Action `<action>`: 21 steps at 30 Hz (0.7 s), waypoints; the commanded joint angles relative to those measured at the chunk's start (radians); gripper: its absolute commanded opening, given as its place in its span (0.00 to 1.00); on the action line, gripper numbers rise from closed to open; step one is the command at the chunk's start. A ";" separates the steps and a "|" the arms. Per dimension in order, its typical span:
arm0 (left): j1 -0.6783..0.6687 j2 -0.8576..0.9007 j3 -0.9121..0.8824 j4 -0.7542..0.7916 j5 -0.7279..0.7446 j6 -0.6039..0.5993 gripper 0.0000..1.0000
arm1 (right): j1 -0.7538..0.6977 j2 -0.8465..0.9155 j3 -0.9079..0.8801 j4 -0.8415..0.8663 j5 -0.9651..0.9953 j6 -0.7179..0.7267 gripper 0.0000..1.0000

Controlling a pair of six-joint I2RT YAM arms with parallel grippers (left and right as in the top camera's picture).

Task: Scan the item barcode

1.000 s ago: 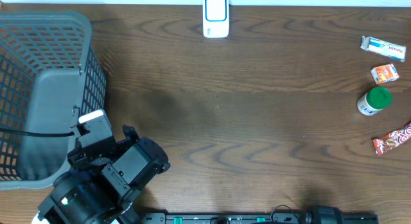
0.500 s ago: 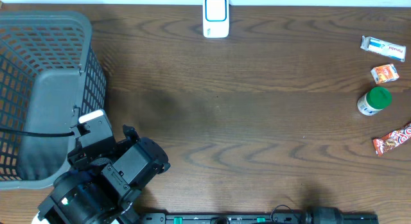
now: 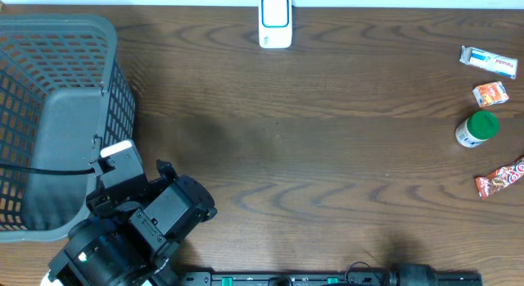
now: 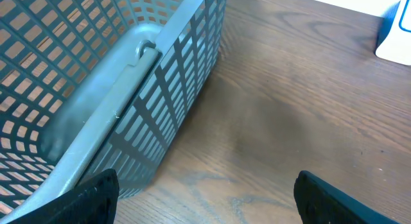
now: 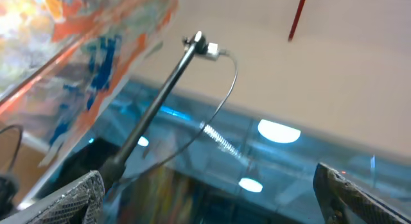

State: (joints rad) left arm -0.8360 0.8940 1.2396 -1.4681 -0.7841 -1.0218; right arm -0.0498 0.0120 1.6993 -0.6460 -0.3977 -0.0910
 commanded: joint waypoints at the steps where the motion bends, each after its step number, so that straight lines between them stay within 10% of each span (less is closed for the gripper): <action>1: 0.000 0.000 0.000 -0.005 -0.010 -0.012 0.85 | 0.005 -0.003 -0.016 0.030 0.071 -0.068 0.99; 21: 0.000 0.000 0.000 -0.005 -0.010 -0.012 0.85 | 0.005 -0.003 -0.160 -0.138 0.155 -0.116 0.99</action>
State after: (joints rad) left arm -0.8360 0.8940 1.2396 -1.4685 -0.7841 -1.0218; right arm -0.0498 0.0109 1.5620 -0.7639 -0.2466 -0.1925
